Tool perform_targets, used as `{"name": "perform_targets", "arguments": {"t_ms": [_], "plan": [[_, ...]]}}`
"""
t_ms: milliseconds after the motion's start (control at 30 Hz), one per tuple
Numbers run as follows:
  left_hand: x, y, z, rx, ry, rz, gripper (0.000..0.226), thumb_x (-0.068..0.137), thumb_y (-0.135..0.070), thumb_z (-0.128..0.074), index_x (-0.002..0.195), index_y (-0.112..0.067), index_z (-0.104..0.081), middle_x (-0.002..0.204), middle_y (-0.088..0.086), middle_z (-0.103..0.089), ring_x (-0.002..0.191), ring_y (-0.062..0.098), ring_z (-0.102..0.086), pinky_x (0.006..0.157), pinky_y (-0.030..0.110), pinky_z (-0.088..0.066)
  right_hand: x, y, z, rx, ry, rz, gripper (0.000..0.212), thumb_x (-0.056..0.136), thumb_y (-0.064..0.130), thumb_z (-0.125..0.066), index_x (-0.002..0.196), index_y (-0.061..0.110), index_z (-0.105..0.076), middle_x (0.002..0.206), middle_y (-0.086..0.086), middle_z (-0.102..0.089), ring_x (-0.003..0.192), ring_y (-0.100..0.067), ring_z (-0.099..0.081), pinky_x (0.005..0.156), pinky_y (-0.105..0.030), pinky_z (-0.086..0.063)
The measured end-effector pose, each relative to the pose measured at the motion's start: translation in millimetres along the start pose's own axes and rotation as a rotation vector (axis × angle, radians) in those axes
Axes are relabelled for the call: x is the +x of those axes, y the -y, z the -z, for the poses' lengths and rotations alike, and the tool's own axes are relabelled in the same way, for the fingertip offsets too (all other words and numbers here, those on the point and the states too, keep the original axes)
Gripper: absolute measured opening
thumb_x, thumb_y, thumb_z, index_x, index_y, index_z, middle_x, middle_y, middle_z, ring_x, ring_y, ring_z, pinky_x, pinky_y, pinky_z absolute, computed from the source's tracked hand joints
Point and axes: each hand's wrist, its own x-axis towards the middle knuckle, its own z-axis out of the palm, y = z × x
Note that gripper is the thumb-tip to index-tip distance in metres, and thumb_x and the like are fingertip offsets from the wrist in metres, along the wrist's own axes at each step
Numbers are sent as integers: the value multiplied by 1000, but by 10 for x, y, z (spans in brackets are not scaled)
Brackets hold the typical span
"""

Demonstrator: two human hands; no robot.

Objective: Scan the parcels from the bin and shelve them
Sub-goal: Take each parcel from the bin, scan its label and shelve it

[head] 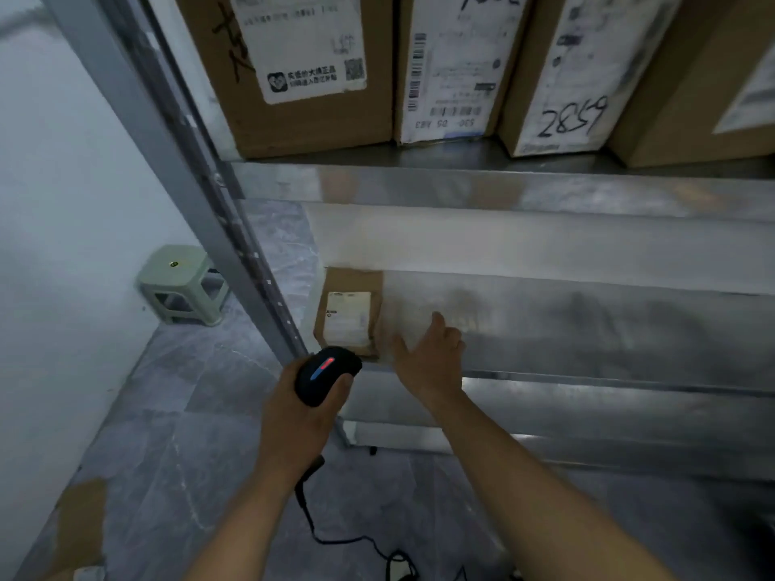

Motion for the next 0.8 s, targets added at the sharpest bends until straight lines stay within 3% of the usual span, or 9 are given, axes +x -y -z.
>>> {"name": "perform_targets", "arguments": {"t_ms": [133,233,367,567,800], "plan": [[-38,-214,-531,25,177,-79,68,73,-70,-72,130,-36,-56,112,-15,-67,98,19,-70,83,47,-62,-78,-655,560,13,-98,-108,85,95,59,-55,157,13,-22,150,-20,-31,139,-38,-28,116,-50,-32],[-108,-422,-1005,54,308,-162,67,71,-78,-68,126,-41,-54,111,-7,-71,90,21,-72,80,44,-63,-203,-1105,963,14,-220,-181,80,94,55,-61,154,12,-29,144,-22,-36,134,-40,-34,110,-45,-34],[-288,-775,-1683,28,437,-243,51,71,-73,-74,113,-51,-54,108,-7,-72,89,20,-72,79,43,-62,-397,-1647,1471,10,-317,-244,78,95,52,-61,154,13,-29,143,-21,-37,129,-37,-36,106,-43,-36],[-771,-1301,-2700,57,644,-324,67,71,-70,-79,126,-36,-59,110,-11,-71,92,19,-73,84,49,-63,-783,-2540,2371,82,-478,-399,78,95,52,-60,155,12,-32,145,-22,-40,135,-38,-37,109,-40,-34],[-1577,-1836,-3937,91,892,-464,72,65,-73,-77,124,-34,-60,107,-10,-72,87,24,-74,78,50,-63,-1515,-3829,3303,211,-685,-699,73,95,51,-59,153,14,-33,146,-20,-33,137,-39,-30,112,-48,-34]]}}
